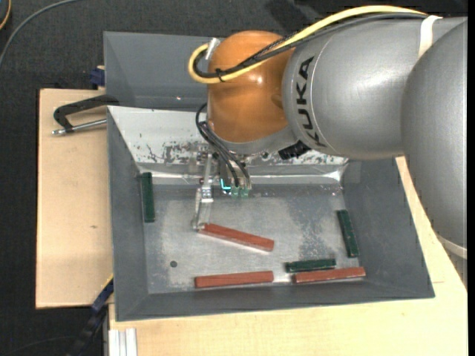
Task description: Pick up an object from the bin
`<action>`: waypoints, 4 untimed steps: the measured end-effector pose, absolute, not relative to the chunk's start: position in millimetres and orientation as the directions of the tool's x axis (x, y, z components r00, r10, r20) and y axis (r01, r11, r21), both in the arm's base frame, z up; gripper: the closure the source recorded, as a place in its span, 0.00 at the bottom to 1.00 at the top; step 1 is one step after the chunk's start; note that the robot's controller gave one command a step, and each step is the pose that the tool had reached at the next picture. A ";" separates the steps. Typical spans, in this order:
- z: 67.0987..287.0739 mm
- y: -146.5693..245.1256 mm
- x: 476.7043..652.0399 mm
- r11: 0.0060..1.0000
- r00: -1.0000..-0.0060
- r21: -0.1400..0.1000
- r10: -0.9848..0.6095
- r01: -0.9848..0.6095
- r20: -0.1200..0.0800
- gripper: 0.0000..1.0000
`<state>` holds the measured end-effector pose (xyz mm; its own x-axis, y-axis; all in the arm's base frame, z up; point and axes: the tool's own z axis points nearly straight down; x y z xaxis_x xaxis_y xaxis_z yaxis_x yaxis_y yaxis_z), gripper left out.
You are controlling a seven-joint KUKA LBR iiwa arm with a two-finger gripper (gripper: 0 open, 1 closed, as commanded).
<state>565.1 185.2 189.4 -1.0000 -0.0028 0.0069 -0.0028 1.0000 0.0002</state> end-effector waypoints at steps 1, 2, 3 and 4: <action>66.3 98.2 537.2 0.987 -0.987 -0.004 0.158 0.158 0.008 0.00; 102.7 121.2 526.4 0.986 -0.986 0.004 0.165 0.165 -0.005 0.00; 100.6 92.2 521.0 0.977 -0.977 0.000 0.214 0.214 0.001 0.00; 68.9 121.2 512.6 0.967 -0.967 0.001 0.253 0.253 0.004 0.00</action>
Offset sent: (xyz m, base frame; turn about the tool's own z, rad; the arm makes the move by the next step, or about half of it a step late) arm -0.0261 -0.0843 -0.1194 0.1573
